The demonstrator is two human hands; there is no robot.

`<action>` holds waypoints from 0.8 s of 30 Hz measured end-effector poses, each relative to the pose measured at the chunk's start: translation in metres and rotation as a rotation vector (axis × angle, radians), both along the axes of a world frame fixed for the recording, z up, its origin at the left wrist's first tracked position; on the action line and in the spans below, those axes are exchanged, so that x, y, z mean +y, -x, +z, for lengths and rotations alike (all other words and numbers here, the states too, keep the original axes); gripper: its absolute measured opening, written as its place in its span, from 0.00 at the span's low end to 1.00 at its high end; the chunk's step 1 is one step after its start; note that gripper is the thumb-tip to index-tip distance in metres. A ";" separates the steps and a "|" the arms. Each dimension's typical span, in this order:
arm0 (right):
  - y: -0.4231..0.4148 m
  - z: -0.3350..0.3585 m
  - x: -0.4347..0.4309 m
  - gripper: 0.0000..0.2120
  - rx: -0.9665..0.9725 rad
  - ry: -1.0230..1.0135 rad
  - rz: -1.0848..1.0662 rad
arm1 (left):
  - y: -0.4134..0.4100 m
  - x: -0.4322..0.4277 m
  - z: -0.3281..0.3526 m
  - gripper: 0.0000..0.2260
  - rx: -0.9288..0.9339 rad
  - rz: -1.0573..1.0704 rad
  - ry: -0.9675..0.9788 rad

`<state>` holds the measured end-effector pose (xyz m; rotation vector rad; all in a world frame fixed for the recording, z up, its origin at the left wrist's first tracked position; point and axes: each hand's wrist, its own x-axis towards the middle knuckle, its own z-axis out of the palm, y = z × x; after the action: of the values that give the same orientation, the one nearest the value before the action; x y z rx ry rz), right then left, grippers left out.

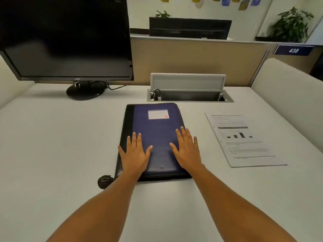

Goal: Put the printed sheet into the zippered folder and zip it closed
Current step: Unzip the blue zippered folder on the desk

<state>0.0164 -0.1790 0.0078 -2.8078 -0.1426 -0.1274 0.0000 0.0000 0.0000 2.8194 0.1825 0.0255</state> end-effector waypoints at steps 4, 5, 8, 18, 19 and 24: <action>0.007 -0.012 -0.004 0.30 0.042 0.025 0.007 | 0.005 0.005 -0.006 0.31 0.033 -0.004 -0.007; 0.008 -0.015 -0.005 0.30 0.059 0.010 0.004 | 0.005 0.006 -0.007 0.31 0.034 -0.016 -0.014; 0.008 -0.019 -0.008 0.29 0.108 -0.053 -0.036 | 0.006 0.007 -0.008 0.31 0.042 -0.039 -0.060; 0.009 -0.011 -0.005 0.33 0.259 -0.227 -0.119 | 0.005 0.015 -0.012 0.30 0.044 -0.082 -0.102; 0.009 -0.009 -0.004 0.33 0.270 -0.235 -0.114 | 0.004 0.017 -0.013 0.30 0.044 -0.088 -0.101; 0.017 -0.007 -0.001 0.33 0.266 -0.318 -0.123 | 0.002 0.035 -0.015 0.30 0.032 -0.128 -0.096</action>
<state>-0.0010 -0.1801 0.0012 -2.4851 0.1044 0.1798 -0.0017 0.0353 -0.0147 2.9226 0.0076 -0.0402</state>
